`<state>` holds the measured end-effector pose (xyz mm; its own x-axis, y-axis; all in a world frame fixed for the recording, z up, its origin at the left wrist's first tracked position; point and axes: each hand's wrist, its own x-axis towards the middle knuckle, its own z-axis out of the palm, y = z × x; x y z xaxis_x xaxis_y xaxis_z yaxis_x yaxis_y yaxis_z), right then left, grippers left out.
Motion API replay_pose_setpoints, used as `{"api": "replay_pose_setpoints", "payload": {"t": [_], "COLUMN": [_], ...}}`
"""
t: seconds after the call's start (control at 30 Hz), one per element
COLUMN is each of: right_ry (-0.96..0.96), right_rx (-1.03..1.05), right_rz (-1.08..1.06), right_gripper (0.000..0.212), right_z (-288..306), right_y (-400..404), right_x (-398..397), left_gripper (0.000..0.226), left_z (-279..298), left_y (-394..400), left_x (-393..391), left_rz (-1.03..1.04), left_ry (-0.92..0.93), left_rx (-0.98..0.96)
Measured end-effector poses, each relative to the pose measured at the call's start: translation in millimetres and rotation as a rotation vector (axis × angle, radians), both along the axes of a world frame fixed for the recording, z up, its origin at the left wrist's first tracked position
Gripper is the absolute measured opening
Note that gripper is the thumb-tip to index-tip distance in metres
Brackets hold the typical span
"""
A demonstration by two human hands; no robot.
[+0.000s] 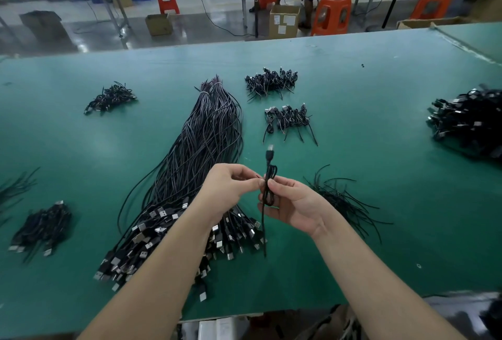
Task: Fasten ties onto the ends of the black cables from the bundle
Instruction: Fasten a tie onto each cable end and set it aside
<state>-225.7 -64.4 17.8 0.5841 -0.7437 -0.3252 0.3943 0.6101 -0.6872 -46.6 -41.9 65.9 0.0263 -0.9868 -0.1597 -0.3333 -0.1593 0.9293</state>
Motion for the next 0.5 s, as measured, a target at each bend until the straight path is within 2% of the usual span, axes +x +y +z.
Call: {"api": "replay_pose_setpoints", "payload": {"t": [0.17,0.37,0.5], "right_ry": [0.101,0.173,0.221], "right_rx": [-0.08,-0.12,-0.151], "right_rz": [0.041,-0.002,0.0], "right_gripper": [0.012,0.034,0.022], "right_z": [2.7,2.4,4.4], "right_y": [-3.7,-5.7,-6.4], "right_x": [-4.6,-2.8,-4.5], "left_gripper": [0.01,0.009,0.005], "left_z": [-2.2,-4.4,-5.8], "left_y": [-0.7,0.8,-1.5], "left_x": [1.2,-1.6,-1.7], "left_rz": [0.019,0.042,0.023], "left_ry": [0.043,0.141,0.105], "left_rx": [0.102,0.161,0.13]}}
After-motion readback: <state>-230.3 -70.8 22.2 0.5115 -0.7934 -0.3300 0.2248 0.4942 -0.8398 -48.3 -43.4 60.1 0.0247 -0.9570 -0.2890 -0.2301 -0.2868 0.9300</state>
